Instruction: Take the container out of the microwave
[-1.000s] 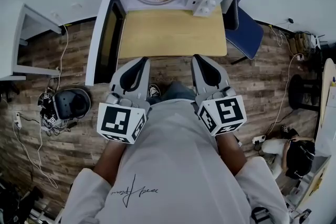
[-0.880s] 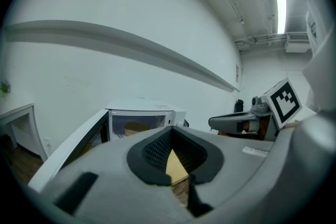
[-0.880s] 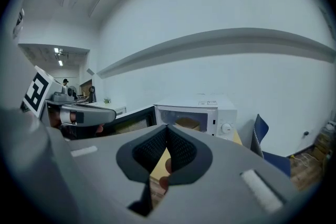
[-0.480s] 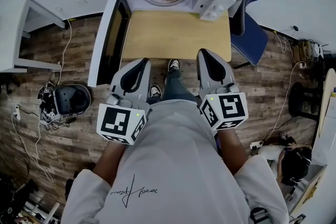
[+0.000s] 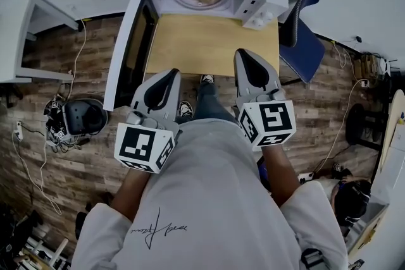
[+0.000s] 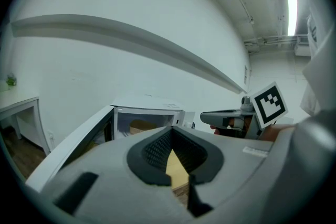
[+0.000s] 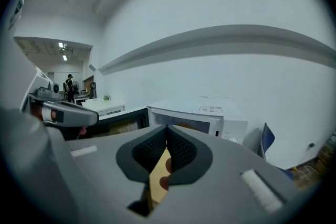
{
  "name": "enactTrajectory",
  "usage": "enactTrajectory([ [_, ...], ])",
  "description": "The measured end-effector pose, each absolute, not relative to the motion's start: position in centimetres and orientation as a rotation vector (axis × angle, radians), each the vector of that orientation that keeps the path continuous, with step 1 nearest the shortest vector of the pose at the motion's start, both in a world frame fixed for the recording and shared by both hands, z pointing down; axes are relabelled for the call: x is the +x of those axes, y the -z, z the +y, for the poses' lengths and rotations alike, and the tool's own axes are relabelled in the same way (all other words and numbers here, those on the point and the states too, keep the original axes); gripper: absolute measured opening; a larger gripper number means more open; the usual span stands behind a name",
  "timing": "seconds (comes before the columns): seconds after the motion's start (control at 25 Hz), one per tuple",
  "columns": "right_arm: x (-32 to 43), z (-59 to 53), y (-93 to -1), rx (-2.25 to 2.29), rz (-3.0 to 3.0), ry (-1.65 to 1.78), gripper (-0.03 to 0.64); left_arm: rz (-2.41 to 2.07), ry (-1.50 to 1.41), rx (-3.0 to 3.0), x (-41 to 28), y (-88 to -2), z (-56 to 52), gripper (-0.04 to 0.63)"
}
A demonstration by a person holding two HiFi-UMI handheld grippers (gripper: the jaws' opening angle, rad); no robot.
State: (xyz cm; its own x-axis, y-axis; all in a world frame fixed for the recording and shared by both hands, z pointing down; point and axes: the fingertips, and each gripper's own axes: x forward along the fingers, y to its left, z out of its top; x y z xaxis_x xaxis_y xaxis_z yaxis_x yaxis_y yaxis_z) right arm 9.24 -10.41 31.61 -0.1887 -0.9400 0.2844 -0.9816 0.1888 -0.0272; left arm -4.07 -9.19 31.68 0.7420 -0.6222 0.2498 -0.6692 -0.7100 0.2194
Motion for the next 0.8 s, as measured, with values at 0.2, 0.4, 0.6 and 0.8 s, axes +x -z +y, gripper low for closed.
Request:
enactTrajectory([
  [0.2,9.6,-12.1,-32.7,1.809,-2.25,-0.305,0.02,-1.017,-0.245,2.634,-3.7,-31.9,-10.2,-0.006],
  [0.4,10.3,-14.3,-33.7,1.771,-2.242,-0.304,0.035,-1.018,-0.257,2.622,-2.7,-32.3,-11.6,-0.006],
  [0.6,10.8,-16.4,-34.9,1.72,-2.225,-0.299,0.038,-1.013,-0.265,2.614,-1.7,-32.5,-12.8,-0.006],
  [0.8,11.0,-18.6,-36.3,1.664,-2.199,-0.262,0.048,-1.019,-0.274,2.6,-1.0,-32.8,-14.0,-0.007],
])
